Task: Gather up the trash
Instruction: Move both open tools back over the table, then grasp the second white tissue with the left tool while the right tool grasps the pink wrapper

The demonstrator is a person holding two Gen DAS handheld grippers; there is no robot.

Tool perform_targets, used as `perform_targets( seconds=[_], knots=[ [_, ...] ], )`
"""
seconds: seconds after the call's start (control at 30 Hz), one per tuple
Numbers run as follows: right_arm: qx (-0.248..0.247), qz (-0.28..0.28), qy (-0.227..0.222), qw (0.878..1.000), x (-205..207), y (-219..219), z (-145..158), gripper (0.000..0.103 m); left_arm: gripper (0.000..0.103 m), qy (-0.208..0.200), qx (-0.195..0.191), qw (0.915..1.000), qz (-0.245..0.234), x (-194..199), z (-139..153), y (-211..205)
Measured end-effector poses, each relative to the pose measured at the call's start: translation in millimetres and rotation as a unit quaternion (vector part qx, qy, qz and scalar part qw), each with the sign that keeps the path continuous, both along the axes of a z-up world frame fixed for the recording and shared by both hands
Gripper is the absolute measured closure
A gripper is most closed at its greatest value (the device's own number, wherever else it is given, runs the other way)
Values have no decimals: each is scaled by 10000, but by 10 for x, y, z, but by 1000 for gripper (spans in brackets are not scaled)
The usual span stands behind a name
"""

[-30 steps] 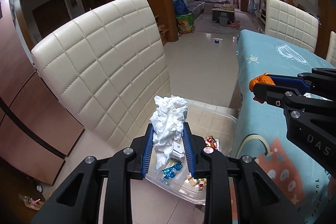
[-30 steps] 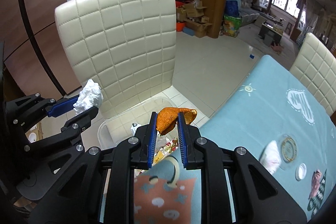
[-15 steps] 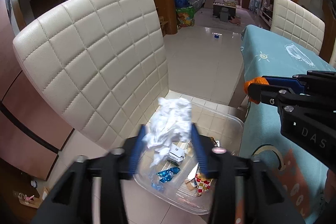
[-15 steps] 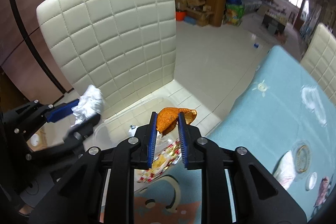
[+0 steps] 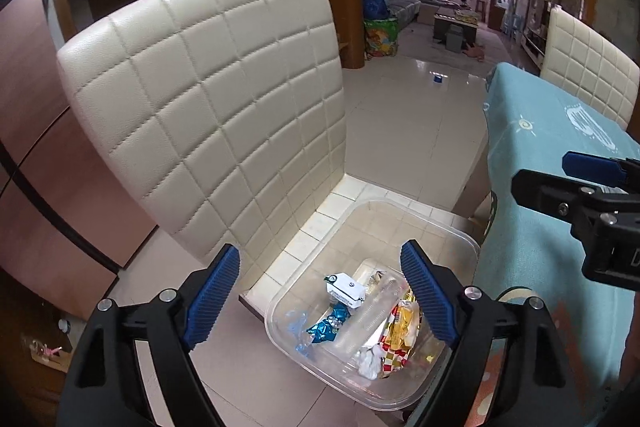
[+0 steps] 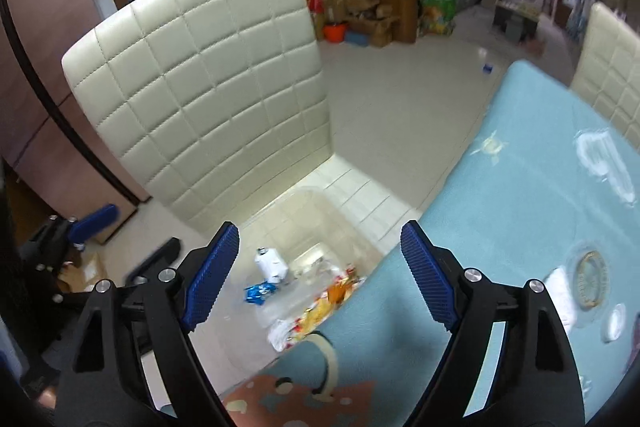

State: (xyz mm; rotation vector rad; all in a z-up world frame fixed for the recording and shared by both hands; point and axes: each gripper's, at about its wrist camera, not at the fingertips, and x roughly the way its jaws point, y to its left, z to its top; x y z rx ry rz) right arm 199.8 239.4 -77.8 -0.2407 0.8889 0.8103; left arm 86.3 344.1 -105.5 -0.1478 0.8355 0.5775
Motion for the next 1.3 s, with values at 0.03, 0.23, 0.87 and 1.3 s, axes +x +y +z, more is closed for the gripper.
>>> perform_targets(
  seconds=[0.03, 0.23, 0.87, 1.3],
  knots=[
    [6, -15, 17, 10000, -6, -21, 14, 22, 22, -28, 19, 10000, 28, -24, 25, -5],
    [-107, -254, -245, 9993, -115, -271, 106, 23, 22, -164, 57, 9998, 37, -99, 195, -130],
    [-406, -2315, -922, 9676, -201, -2820, 236, 54, 22, -102, 202, 9784, -2055, 358, 513, -2231],
    [-714, -2806, -456, 9561, 545, -3724, -173, 57, 22, 548, 46, 9719, -2290, 1194, 73, -2884]
  ],
)
